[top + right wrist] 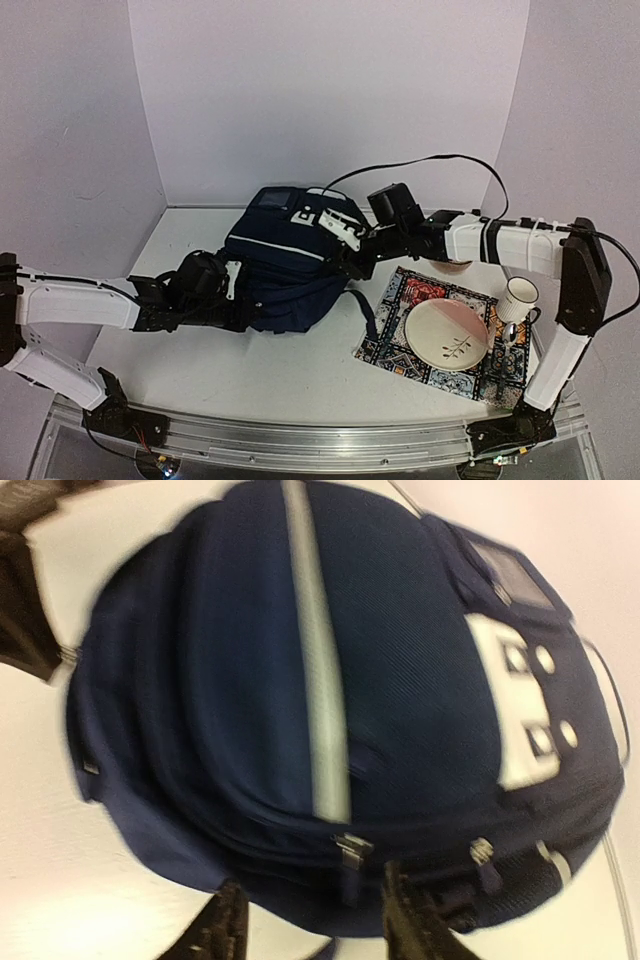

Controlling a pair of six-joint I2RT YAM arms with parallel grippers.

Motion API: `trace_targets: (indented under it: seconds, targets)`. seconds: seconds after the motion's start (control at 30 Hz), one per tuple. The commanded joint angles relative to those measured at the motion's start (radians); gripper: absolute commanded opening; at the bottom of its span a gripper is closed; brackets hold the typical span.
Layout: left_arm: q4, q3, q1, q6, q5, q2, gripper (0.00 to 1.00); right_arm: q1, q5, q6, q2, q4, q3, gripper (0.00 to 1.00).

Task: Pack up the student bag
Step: Zip the largest pocket of the bag in the student bag, then hold the largest pocket of the student bag, then zip the largest pocket of the bag in the student bag.

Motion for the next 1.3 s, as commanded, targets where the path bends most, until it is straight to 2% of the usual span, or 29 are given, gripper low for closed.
trace_targets:
  seconds: [0.0,0.2,0.5,0.7,0.77,0.8,0.93,0.97,1.27]
  targets:
    - [0.019,0.089,-0.041,-0.006,-0.001,-0.001,0.0,0.118,-0.008,-0.051,-0.057,0.023,-0.027,0.52]
    - [0.007,0.125,-0.068,-0.007,0.062,-0.015,0.0,0.218,0.075,-0.096,-0.003,0.042,-0.009,0.53]
    - [0.003,0.132,-0.072,-0.011,0.122,-0.044,0.0,0.257,0.096,-0.152,0.116,0.042,0.049,0.53]
    - [0.005,0.144,-0.073,-0.018,0.159,-0.041,0.0,0.283,0.21,-0.192,0.179,0.051,0.074,0.5]
    - [0.004,0.147,-0.073,-0.02,0.165,-0.047,0.0,0.29,0.273,-0.204,0.188,0.069,0.07,0.47]
    - [0.004,0.146,-0.073,-0.021,0.164,-0.051,0.0,0.292,0.299,-0.21,0.187,0.082,0.063,0.42]
    - [-0.023,0.142,-0.073,-0.017,0.115,-0.071,0.0,0.293,0.341,-0.232,0.16,0.11,0.024,0.04]
    - [-0.045,0.146,-0.073,-0.011,0.09,-0.074,0.0,0.293,0.347,-0.236,0.15,0.11,0.013,0.0]
    - [-0.31,0.209,-0.055,0.047,-0.184,-0.058,0.0,0.273,0.398,-0.276,-0.014,0.105,-0.162,0.0]
